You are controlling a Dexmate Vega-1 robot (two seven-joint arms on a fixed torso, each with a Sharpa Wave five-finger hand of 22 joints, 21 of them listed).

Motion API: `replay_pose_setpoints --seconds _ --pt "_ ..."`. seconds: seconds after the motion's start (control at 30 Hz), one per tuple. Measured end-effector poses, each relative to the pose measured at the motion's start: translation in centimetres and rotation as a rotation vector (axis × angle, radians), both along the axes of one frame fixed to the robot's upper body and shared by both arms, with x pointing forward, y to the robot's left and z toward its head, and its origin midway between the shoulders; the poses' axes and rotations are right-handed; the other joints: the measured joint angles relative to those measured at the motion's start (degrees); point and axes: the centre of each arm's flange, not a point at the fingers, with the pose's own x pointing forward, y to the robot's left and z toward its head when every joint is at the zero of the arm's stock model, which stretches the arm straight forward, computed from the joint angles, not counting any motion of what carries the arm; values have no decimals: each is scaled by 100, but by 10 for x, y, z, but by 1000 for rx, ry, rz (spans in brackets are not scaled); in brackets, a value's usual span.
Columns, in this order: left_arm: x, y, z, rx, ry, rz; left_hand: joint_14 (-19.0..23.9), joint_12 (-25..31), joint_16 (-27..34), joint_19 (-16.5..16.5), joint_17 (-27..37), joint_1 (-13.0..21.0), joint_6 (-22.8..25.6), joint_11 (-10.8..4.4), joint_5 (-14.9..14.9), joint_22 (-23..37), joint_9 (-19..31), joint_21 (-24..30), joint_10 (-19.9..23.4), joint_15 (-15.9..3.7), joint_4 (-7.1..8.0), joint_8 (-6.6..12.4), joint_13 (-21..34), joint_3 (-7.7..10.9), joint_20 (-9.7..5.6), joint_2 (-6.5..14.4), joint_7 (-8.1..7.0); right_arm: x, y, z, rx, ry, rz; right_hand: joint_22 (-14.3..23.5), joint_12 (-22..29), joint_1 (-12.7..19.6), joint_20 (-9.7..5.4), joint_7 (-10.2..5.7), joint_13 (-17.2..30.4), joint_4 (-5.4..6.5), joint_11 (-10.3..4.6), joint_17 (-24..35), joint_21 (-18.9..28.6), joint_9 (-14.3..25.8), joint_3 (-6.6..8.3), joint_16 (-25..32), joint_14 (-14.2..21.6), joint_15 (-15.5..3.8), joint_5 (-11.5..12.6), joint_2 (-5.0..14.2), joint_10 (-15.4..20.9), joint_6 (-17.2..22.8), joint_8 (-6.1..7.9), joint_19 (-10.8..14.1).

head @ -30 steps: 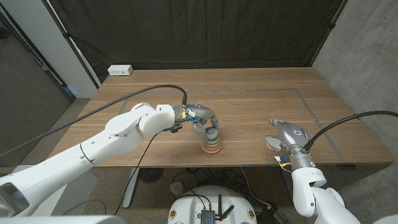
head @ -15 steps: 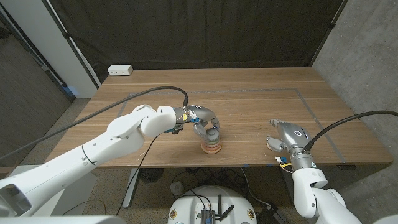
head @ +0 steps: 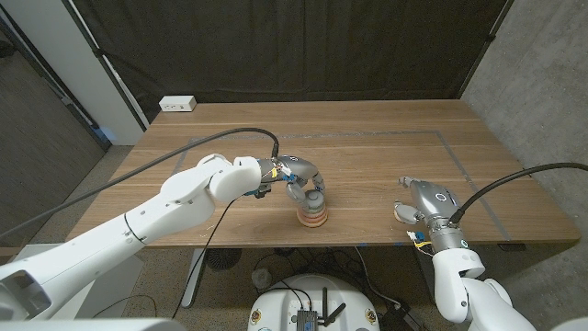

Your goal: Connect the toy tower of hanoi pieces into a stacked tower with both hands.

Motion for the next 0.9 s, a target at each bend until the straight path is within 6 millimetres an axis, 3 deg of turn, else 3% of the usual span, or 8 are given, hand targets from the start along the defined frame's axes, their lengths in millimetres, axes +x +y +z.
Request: replay_pose_setpoints --seconds 0.2,0.4,0.7,0.9 --pt "0 -1 2 2 -5 -1 -3 -9 -85 -76 -54 -4 -136 -104 0 -33 -10 -22 -104 0 73 -14 1 -73 6 -1 -19 0 -1 0 3 -2 -2 -2 0 -1 0 0 0 0 0 0 0 0 0 0 0 0 0 1 0 0 0 0" --pt "1 1 1 36 -3 10 -158 -65 -238 -210 -254 -424 -385 -266 -18 -102 -16 -66 -266 -11 208 -83 486 -147 60 -98 -29 0 0 1 -1 -8 2 1 0 -54 0 0 0 0 0 0 0 0 0 0 0 0 0 54 0 0 0 0" --pt "-2 4 4 48 -22 20 -264 -83 -371 -346 -535 -633 -849 -540 -27 -199 -62 -66 -500 -5 171 -152 518 -289 90 -162 -14 0 2 3 -2 -14 4 0 0 -54 0 0 -1 0 0 0 0 0 0 0 0 0 0 54 0 0 0 0" --pt "-4 5 7 50 -37 26 -341 -100 -437 -443 -699 -681 -1170 -501 -25 -288 -96 -110 -821 12 162 -173 484 -359 130 -171 40 0 2 4 -3 -16 5 0 0 -54 0 0 -1 0 0 0 0 0 0 0 0 0 0 54 0 0 0 0"
